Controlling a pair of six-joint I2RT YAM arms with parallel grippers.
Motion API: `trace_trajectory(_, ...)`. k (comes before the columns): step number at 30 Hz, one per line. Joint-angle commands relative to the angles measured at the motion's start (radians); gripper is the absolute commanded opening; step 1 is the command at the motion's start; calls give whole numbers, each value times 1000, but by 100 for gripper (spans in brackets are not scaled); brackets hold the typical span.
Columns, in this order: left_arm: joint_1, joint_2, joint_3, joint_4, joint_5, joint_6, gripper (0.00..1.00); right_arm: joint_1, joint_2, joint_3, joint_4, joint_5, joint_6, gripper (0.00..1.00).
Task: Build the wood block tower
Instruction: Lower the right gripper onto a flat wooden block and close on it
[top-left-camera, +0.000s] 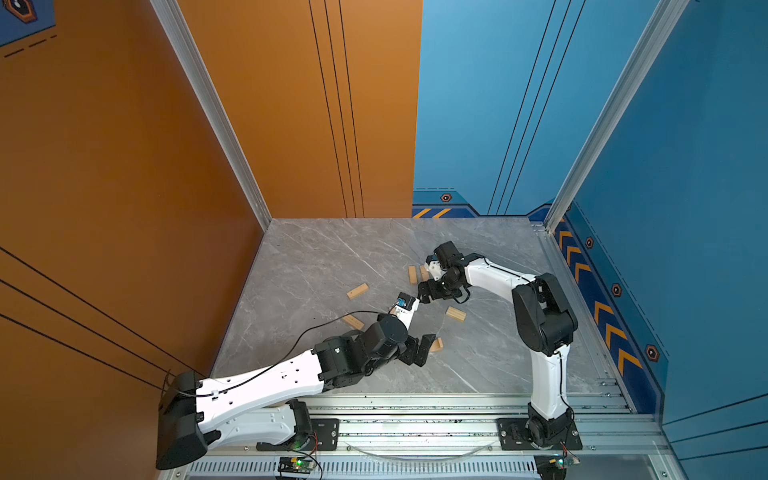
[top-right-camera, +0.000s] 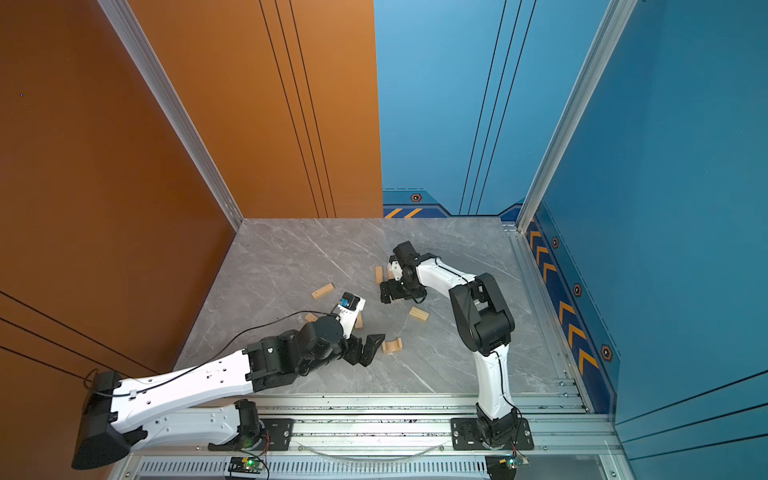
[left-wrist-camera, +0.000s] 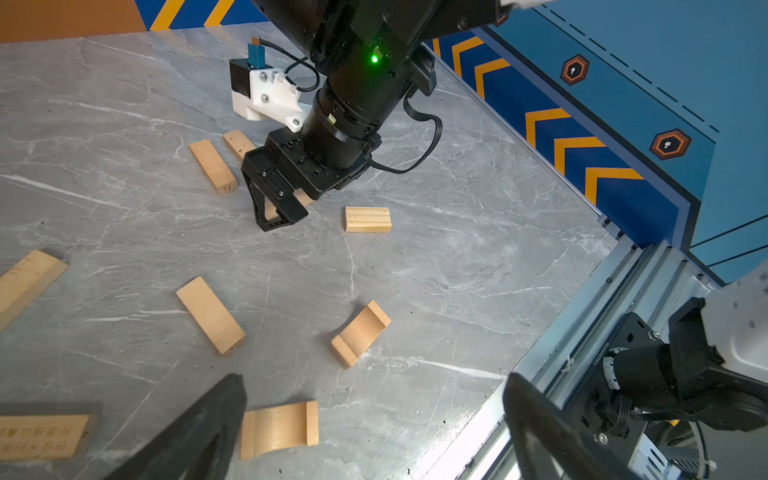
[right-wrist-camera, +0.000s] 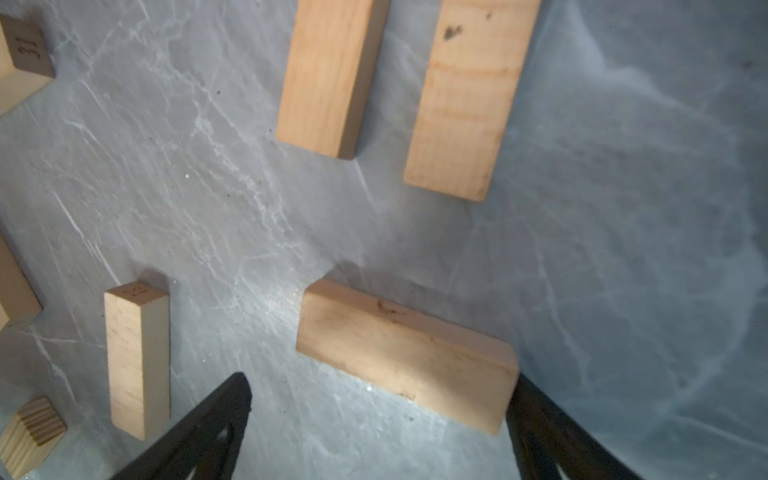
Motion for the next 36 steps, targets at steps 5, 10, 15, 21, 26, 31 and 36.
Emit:
trace_trajectory(5, 11, -55, -35, 2, -12, -23, 98, 43, -4, 15, -93, 144, 60, 98)
trace_trajectory(10, 12, -83, -49, -8, -19, -26, 98, 62, 11, 36, -98, 203, 159, 99)
trace_trajectory(15, 14, -105, -59, -19, -25, -19, 98, 73, 11, 47, -96, 236, 234, 99)
trace_trajectory(21, 27, -128, -76, -29, -17, -11, 98, 75, 47, 72, -97, 231, 274, 98)
trace_trajectory(26, 48, -150, -87, -39, -6, -11, 98, 82, 68, 99, -115, 249, 289, 98)
trace_trajectory(31, 79, -170, -107, -38, 19, -14, 98, 93, 91, 125, -137, 282, 299, 96)
trace_trajectory(36, 108, -178, -120, -33, 51, -16, 98, 96, 111, 146, -159, 303, 310, 90)
